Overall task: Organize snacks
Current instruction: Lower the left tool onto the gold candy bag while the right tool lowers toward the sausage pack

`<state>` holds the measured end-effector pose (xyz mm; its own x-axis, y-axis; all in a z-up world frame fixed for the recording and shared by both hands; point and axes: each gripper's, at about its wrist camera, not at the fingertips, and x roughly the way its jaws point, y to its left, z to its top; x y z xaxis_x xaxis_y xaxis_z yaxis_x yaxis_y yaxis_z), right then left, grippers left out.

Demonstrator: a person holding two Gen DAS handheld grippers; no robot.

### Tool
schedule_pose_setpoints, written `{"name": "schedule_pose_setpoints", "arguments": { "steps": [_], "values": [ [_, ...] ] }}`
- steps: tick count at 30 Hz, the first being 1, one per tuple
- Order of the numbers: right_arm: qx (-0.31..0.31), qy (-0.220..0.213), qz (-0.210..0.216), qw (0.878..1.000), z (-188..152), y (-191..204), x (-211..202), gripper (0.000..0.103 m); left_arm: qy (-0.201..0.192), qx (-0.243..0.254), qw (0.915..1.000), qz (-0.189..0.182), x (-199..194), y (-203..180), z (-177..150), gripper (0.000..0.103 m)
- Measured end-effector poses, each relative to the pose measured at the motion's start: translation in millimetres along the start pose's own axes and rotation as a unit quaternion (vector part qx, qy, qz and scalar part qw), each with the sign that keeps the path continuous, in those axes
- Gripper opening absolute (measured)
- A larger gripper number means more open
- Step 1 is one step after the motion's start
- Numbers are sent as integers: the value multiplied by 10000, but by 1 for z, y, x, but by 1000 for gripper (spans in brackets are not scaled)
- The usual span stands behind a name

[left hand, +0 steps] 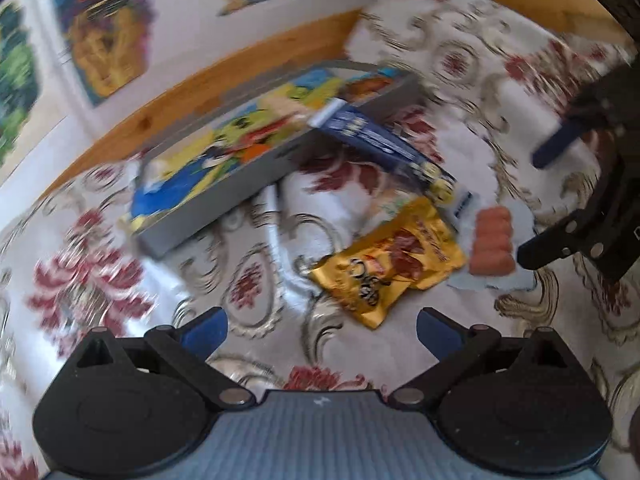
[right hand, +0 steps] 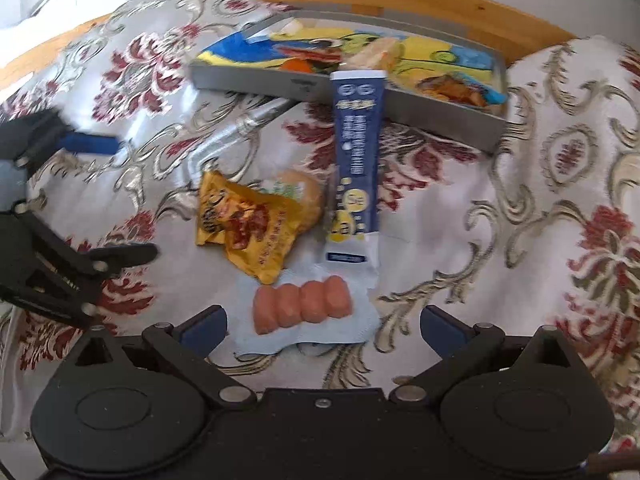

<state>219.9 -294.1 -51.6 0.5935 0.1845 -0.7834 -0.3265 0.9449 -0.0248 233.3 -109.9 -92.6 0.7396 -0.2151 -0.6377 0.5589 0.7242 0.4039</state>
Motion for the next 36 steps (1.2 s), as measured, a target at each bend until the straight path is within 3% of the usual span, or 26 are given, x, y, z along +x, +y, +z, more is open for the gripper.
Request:
{"name": "schedule_pose_setpoints", "arguments": {
  "steps": [7, 15, 27, 36],
  "values": [
    [-649, -37, -223, 9976, -2, 12, 12, 102, -166, 1314, 9909, -249, 18, -21, 6, 103],
    [-552, 82, -206, 9982, -1, 7, 27, 102, -197, 1838, 9814, -527, 41, -27, 21, 103],
    [-535, 174, -163, 9983, -1, 9, 35, 102, -233, 2875, 9540, -812, 60, -35, 23, 103],
    [-565, 186, -144, 9981, -1, 9, 37, 102, -55, 3095, 9435, -1187, 71, -30, 30, 103]
  ]
}}
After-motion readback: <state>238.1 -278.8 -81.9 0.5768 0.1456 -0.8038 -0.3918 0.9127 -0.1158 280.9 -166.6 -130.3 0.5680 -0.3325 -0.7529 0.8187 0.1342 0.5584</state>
